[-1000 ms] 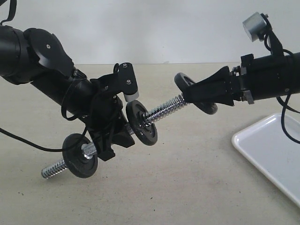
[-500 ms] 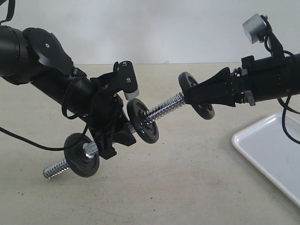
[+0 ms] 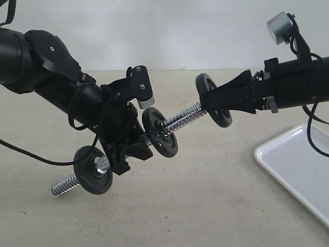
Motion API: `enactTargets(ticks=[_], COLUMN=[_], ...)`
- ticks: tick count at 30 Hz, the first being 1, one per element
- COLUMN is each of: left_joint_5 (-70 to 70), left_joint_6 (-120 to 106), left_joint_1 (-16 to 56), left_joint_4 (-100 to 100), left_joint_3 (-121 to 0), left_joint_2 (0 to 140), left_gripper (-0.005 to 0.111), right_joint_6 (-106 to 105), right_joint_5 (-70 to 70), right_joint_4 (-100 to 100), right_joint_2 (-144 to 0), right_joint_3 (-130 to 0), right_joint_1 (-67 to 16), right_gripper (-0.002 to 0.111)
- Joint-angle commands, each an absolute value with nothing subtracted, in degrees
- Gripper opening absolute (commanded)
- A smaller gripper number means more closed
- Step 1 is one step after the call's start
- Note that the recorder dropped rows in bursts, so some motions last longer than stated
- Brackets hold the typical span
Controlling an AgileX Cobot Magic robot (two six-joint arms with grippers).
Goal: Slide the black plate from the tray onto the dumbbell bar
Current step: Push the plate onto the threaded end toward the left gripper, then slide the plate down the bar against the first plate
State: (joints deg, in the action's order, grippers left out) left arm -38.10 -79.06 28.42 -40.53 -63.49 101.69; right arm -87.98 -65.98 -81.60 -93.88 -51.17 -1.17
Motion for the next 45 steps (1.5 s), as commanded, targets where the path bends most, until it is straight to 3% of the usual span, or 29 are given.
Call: enactTargets(ticks=[1,42,44,45], left_joint_5=[-36.28,-33.09,-33.09,-33.09], left_joint_6=[-79.31,-79.73,-79.73,-79.73], left_joint_1=[28.73,28.73,28.73,28.73], left_joint_4=[-46.09,-49.15,-49.29,-49.58], left_joint_3=[-65.34,-65.34,-65.34,-65.34], left_joint_2=[98.31,98.31,98.31,98.31], left_gripper=[0.004,0.004,0.004,0.004], right_joint_6=[-88.78,-85.18,-85.18,-85.18], right_joint_5=[-68.88,-50.42,-50.83,-51.07], right_joint_4=[-85.79,-88.16,-88.16,-88.16], right_joint_2=[-93.25,-93.25,-93.25,-93.25], right_joint_3=[-51.54,-51.54,-51.54,-51.54], right_joint_1=[-1.16,-25.82,-25.82,-25.82], right_gripper=[0.0,0.0,0.004,0.012])
